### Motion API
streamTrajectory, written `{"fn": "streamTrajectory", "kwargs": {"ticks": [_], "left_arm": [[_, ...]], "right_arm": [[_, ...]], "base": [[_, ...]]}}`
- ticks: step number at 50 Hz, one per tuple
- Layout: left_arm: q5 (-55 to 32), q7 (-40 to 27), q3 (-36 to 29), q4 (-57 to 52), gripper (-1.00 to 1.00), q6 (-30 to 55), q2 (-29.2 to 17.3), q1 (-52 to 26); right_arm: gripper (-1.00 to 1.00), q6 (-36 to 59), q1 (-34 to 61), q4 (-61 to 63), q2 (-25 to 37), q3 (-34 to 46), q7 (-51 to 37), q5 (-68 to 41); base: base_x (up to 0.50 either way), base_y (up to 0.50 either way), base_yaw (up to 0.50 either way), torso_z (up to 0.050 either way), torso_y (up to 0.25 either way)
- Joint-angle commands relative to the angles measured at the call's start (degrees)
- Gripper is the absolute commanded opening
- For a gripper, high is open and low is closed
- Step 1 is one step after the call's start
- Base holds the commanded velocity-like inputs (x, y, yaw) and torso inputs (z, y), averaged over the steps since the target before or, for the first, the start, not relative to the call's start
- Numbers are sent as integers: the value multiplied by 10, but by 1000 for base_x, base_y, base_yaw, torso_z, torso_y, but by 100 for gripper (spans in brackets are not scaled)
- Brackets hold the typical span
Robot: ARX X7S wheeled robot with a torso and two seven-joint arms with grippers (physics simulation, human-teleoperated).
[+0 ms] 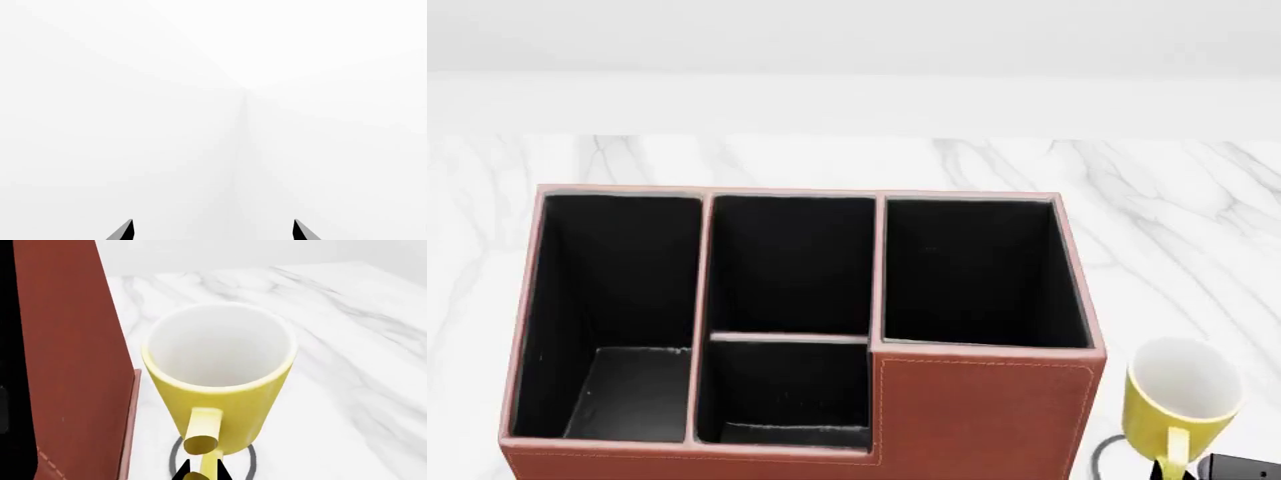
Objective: Pick up the yellow and white mug and place it to the right of the caddy.
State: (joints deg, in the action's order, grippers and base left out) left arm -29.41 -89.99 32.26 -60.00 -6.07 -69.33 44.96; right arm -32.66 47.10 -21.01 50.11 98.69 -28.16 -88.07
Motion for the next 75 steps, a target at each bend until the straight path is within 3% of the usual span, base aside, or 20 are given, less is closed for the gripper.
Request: {"fn": "streamTrajectory", "kwargs": {"ticks": [1, 51, 52, 75], "left_arm": [[1, 0, -1, 0, 100, 0, -1, 0], [-3, 0, -1, 0, 100, 2, -6, 0], [-2, 0, -1, 0, 100, 2, -6, 0], [-1, 0, -2, 0, 100, 2, -5, 0]], "right_arm": [[-100, 6, 1, -27, -22, -11, 9, 11], [-100, 24, -30, -125, -80, -32, 46, -24], [100, 24, -31, -127, -81, -33, 44, -25], [100, 12, -30, -89, -59, -37, 23, -8]], "base": [[0, 0, 0, 0, 0], [0, 0, 0, 0, 1], [0, 0, 0, 0, 0], [0, 0, 0, 0, 0]]}}
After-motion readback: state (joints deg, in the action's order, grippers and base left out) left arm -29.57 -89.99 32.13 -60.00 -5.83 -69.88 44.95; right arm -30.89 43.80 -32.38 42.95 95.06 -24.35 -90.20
